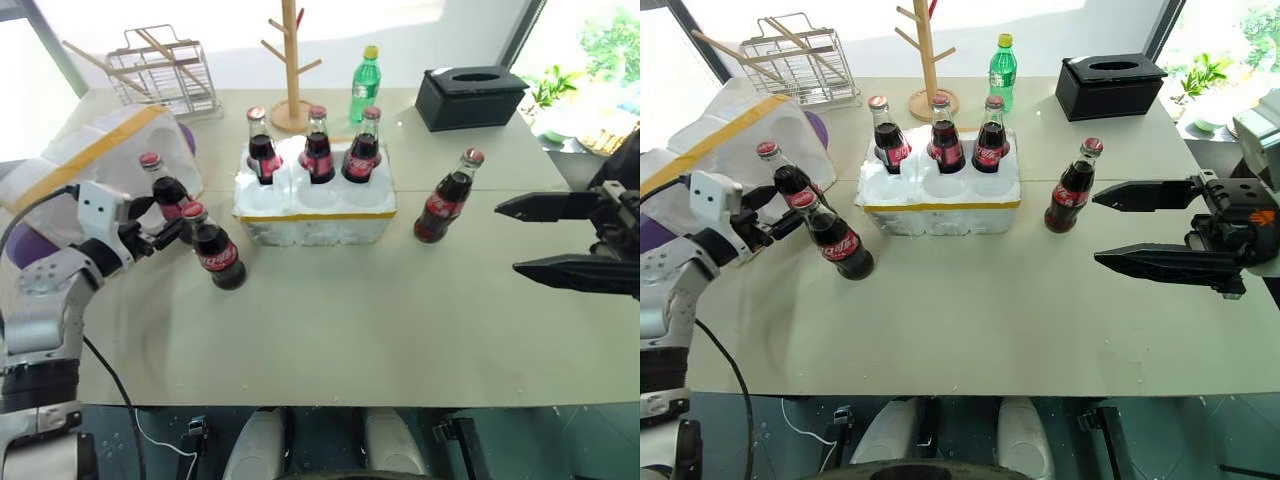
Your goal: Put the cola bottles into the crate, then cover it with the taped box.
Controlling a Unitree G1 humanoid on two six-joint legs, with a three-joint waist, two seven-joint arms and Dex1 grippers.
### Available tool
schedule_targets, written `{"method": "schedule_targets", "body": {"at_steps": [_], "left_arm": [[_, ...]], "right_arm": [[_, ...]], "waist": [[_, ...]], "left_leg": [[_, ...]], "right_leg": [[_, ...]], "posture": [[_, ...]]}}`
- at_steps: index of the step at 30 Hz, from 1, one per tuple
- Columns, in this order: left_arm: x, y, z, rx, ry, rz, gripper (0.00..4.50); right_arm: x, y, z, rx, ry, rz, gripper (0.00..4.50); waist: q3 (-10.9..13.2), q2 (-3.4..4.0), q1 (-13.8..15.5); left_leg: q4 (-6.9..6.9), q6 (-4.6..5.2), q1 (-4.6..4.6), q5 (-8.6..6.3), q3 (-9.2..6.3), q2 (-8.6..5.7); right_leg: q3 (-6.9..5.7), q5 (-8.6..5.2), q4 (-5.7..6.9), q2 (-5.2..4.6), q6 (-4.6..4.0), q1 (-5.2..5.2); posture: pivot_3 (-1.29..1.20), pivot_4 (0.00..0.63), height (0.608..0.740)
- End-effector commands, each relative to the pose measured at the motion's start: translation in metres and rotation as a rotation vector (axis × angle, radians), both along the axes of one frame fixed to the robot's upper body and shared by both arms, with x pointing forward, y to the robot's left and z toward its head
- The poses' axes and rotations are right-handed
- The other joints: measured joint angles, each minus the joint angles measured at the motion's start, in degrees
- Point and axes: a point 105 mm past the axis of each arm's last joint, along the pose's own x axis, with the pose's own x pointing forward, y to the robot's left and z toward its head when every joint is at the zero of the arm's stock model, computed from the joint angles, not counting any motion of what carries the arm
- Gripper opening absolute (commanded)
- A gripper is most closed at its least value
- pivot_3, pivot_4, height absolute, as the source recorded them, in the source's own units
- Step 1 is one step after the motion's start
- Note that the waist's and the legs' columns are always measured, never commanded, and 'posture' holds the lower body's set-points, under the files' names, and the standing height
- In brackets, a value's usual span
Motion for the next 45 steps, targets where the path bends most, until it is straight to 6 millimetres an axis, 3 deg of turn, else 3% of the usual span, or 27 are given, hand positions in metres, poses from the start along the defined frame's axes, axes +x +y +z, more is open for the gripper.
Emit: {"method": "schedule_targets", "body": {"at_steps": [1,2,14,17,19,26,30,34,38,41,45], "left_arm": [[0.004,0.001,0.009,0.019,-0.042,0.006,4.27],[0.005,-0.001,0.008,0.021,-0.042,0.002,4.45],[0.021,-0.007,0.006,0.002,-0.044,-0.007,4.45],[0.024,-0.010,0.007,-0.008,-0.047,-0.023,3.57],[0.024,-0.010,0.007,-0.010,-0.044,-0.030,2.62],[0.024,0.001,0.029,-0.018,-0.062,-0.050,2.60],[0.009,-0.010,0.065,-0.037,-0.085,-0.177,2.60],[-0.010,-0.028,0.100,-0.031,-0.089,-0.312,2.60],[-0.030,-0.050,0.131,-0.017,-0.082,-0.481,2.60],[-0.025,-0.063,0.156,0.015,-0.142,-0.526,2.60],[-0.008,-0.096,0.194,-0.056,-0.207,-0.625,2.60]], "right_arm": [[-0.004,0.005,0.007,0.013,-0.042,0.031,4.50],[-0.004,0.006,0.007,0.016,-0.046,0.032,4.50],[0.000,0.011,0.007,0.040,-0.061,0.023,4.50],[0.000,0.012,0.007,0.044,-0.065,0.026,4.50],[0.000,0.013,0.008,0.048,-0.068,0.027,4.50],[0.000,0.014,0.009,0.056,-0.069,0.022,4.50],[-0.001,0.015,0.008,0.057,-0.066,0.017,4.50],[0.000,0.013,0.006,0.056,-0.061,0.001,4.50],[0.006,0.011,-0.002,0.034,-0.071,-0.040,4.50],[0.009,0.010,-0.005,0.031,-0.075,-0.053,4.50],[0.011,0.010,-0.008,0.027,-0.085,-0.066,4.50]], "waist": [[0.0,0.00,0.0],[0.0,0.00,0.0],[0.0,-0.01,0.0],[0.0,-0.01,0.0],[0.0,-0.01,0.0],[0.0,-0.05,0.0],[0.1,-0.12,-0.2],[0.1,-0.24,0.0],[0.1,-0.28,0.1],[0.1,-0.28,0.1],[0.2,-0.35,0.8]], "left_leg": [[0.00,0.00,0.00,0.00,0.00,0.00],[0.00,0.00,0.00,0.00,0.00,0.00],[0.02,0.00,0.00,0.01,0.00,-0.01],[0.03,0.00,-0.01,0.01,0.00,-0.01],[0.03,0.00,0.00,0.00,0.00,-0.02],[0.07,0.01,-0.04,0.01,-0.01,-0.02],[0.09,0.00,-0.31,0.01,-0.01,0.00],[0.88,-0.01,-1.33,0.02,-0.04,-0.01],[1.01,0.09,-1.43,-0.04,-0.04,-0.11],[1.03,0.08,-1.36,-0.02,-0.04,-0.14],[1.11,0.02,-1.25,0.04,-0.11,-0.12]], "right_leg": [[0.00,0.00,0.00,0.00,0.01,0.00],[0.00,0.01,0.01,0.00,0.01,0.00],[-0.01,0.02,0.03,0.02,0.03,-0.01],[-0.01,0.02,0.03,0.02,0.03,-0.01],[-0.01,0.02,0.03,0.02,0.03,0.00],[-0.03,0.03,0.04,0.02,0.05,-0.01],[-0.03,0.03,0.08,0.04,0.06,-0.30],[-0.03,0.04,0.92,0.04,0.06,-1.37],[-0.07,0.04,0.90,0.01,0.07,-1.33],[-0.11,0.04,0.91,0.05,0.08,-1.25],[-0.25,0.08,0.92,0.15,0.15,-1.09]], "posture": [[0.00,0.150,0.740],[0.00,0.150,0.740],[0.00,0.150,0.740],[0.00,0.150,0.740],[0.00,0.150,0.740],[0.00,0.150,0.740],[0.00,0.150,0.740],[0.00,0.150,0.740],[0.00,0.150,0.740],[0.00,0.150,0.740],[0.00,0.150,0.740]]}}
